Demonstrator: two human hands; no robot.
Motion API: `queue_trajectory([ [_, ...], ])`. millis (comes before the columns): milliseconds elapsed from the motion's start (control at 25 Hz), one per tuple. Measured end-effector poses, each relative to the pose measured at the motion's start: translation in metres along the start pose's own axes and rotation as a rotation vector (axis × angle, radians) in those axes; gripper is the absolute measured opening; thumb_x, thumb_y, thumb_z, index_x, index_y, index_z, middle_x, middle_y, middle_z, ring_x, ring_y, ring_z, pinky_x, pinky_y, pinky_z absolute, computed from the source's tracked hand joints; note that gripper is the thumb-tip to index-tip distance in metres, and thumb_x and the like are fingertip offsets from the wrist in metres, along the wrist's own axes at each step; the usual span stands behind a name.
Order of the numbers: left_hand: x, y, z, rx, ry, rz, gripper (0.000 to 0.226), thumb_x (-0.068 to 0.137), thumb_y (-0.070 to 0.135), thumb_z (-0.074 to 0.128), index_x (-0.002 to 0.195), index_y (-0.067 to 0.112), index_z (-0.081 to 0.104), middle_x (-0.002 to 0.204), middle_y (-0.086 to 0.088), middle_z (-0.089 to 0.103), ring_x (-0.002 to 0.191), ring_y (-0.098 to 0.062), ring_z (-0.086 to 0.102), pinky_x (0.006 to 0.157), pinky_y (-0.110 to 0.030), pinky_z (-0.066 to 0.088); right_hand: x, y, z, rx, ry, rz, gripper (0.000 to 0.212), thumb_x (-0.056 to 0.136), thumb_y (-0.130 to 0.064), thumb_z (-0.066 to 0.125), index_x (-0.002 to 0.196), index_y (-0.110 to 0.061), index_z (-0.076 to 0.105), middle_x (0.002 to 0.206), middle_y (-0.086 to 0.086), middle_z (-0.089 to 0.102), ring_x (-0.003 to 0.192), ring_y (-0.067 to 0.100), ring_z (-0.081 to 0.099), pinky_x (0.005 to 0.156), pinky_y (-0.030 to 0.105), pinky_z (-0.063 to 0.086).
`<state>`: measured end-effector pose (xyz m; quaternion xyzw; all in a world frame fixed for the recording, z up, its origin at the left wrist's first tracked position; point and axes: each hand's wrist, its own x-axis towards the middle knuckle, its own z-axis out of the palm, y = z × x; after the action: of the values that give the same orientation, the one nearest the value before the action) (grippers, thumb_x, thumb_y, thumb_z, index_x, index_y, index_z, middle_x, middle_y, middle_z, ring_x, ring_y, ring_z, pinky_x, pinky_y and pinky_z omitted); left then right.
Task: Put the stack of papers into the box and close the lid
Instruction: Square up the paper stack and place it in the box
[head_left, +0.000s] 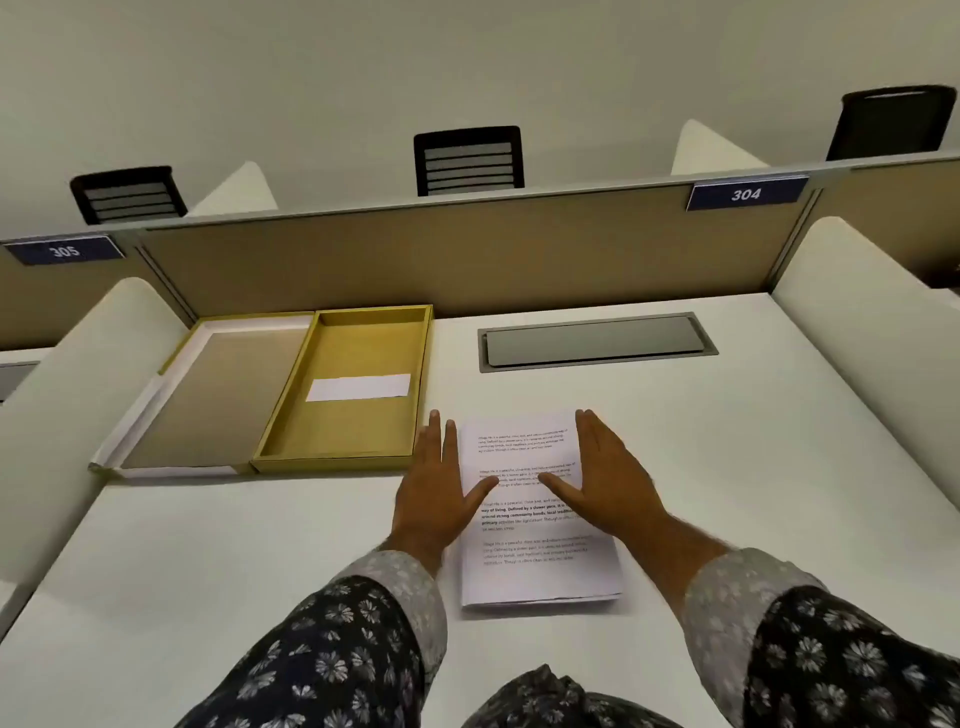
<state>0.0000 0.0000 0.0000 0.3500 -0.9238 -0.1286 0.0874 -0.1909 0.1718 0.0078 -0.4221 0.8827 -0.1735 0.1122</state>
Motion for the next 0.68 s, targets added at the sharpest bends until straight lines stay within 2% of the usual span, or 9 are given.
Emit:
queue_trajectory([
  [80,-0.002,0.000,0.011,-0.080,-0.065,-0.076,0.111,0.087,0.084,0.043,0.168,0.023,-0.002,0.176,0.005,-0.019,0.164,-0.021,0.010,0.110,-0.042,0.052,0.001,0.010,0.008,0.054,-0.052,0.095,0.119,0.082,-0.091,0.041,0.170,-0.021,0.002,0.177,0.005,0.019,0.159,0.031,0.032,0.123,0.049,0.038],
  [160,-0.007,-0.002,0.026,-0.129,-0.118,-0.140,0.110,0.088,0.082,0.046,0.168,0.025,-0.003,0.175,0.008,-0.021,0.162,-0.020,0.017,0.110,-0.044,0.051,-0.003,0.016,0.018,0.048,-0.105,0.198,0.117,0.083,-0.087,0.048,0.169,-0.019,0.007,0.166,0.010,0.038,0.144,0.033,0.048,0.111,0.049,0.049],
  [200,-0.007,-0.001,0.032,-0.167,-0.140,-0.168,0.108,0.089,0.081,0.048,0.168,0.026,-0.002,0.175,0.009,-0.020,0.162,-0.020,0.019,0.113,-0.046,0.048,-0.003,0.015,0.024,0.051,-0.113,0.235,0.116,0.083,-0.086,0.050,0.168,-0.018,0.008,0.159,0.011,0.045,0.140,0.034,0.051,0.108,0.049,0.051],
  [320,-0.005,0.006,0.048,-0.252,-0.204,-0.224,0.102,0.090,0.079,0.047,0.168,0.030,0.003,0.178,0.004,-0.001,0.161,-0.022,0.022,0.121,-0.046,0.037,-0.001,-0.001,0.043,0.115,-0.089,0.339,0.114,0.086,-0.078,0.059,0.167,-0.013,0.012,0.152,0.017,0.049,0.136,0.038,0.050,0.107,0.050,0.050],
  [440,-0.006,0.012,0.058,-0.234,-0.199,-0.247,0.093,0.093,0.078,0.043,0.166,0.027,0.016,0.175,-0.001,0.019,0.158,-0.024,0.026,0.121,-0.043,0.035,0.009,-0.011,0.054,0.223,-0.073,0.509,0.110,0.084,-0.067,0.070,0.164,-0.010,0.020,0.150,0.021,0.047,0.137,0.043,0.047,0.107,0.053,0.048],
  [560,0.000,0.012,0.058,-0.199,-0.205,-0.260,0.085,0.096,0.072,0.043,0.164,0.025,0.024,0.173,-0.003,0.027,0.155,-0.026,0.030,0.118,-0.044,0.039,0.028,-0.002,0.050,0.360,-0.128,0.643,0.090,0.082,-0.058,0.080,0.147,-0.008,0.043,0.144,0.021,0.055,0.133,0.043,0.054,0.109,0.051,0.048],
  [680,0.006,0.012,0.057,-0.196,-0.242,-0.266,0.086,0.094,0.068,0.052,0.163,0.023,0.027,0.171,-0.004,0.030,0.153,-0.027,0.032,0.117,-0.045,0.040,0.038,0.003,0.049,0.425,-0.161,0.679,0.081,0.079,-0.052,0.084,0.139,-0.007,0.051,0.140,0.019,0.060,0.130,0.041,0.059,0.109,0.050,0.051],
])
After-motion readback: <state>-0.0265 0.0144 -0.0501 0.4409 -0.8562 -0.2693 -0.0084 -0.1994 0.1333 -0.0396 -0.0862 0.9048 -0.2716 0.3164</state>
